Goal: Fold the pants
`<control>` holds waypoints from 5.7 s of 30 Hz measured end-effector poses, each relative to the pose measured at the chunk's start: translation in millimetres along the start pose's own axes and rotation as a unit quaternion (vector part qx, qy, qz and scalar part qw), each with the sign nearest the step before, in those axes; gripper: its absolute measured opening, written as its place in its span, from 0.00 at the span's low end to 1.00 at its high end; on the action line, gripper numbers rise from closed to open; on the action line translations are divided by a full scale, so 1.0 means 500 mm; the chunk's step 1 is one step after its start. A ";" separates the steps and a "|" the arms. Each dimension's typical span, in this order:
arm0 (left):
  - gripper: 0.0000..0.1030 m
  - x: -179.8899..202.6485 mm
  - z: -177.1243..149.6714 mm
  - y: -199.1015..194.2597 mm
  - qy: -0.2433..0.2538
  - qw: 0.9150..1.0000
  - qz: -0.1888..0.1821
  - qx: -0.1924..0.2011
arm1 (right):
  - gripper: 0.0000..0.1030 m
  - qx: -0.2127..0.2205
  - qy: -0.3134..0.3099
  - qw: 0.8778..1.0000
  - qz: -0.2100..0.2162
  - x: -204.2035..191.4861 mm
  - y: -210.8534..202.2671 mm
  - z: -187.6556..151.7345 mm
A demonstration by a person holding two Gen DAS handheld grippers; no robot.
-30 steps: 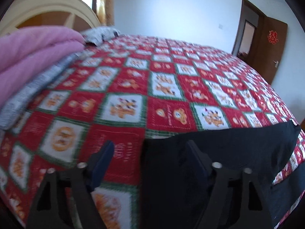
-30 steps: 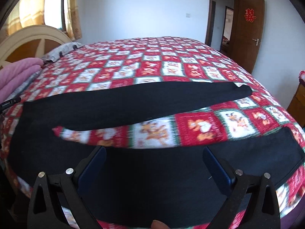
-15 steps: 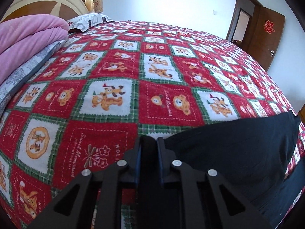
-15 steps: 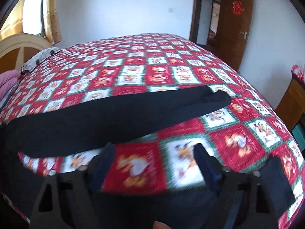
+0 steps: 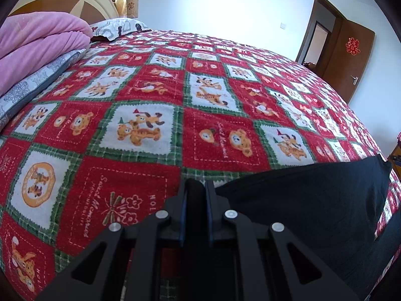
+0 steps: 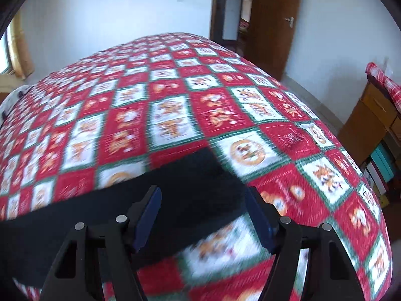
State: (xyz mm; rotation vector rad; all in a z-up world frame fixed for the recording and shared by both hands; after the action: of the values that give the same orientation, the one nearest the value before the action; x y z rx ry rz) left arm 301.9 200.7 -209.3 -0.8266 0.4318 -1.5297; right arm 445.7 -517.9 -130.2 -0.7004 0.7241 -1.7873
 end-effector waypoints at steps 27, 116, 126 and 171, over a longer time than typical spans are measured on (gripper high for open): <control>0.11 0.015 0.023 -0.037 0.011 1.000 -0.004 0.025 | 0.08 0.001 -0.019 0.995 0.097 0.013 0.052 0.085; 0.48 0.015 -0.326 -0.302 0.071 0.993 -0.078 0.045 | 0.59 0.126 -0.290 0.926 0.205 -0.385 -0.463 -0.597; 0.28 0.038 -0.322 -0.275 0.087 0.992 -0.091 0.027 | 0.59 0.153 -0.366 0.895 0.204 -0.431 -0.470 -0.649; 0.09 -0.020 -0.381 -0.310 0.058 0.982 -0.180 0.012 | 0.03 0.099 -0.426 0.880 0.182 -0.443 -0.439 -0.722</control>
State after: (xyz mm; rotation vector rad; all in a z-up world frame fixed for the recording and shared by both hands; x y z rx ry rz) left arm 57.2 195.2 -230.6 -0.8302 0.3598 -1.9228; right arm 109.6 -193.1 -225.9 -1.0231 0.0518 -1.0207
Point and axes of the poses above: each gripper's, at about its wrist camera, not at the fingertips, and y roughly the way its jaws point, x to its right, z to its top, the point moved 4 cm from there along y, roughly the way its jaws point, and after that the axes turned 4 degrees about -z, right-handed, at the moved point
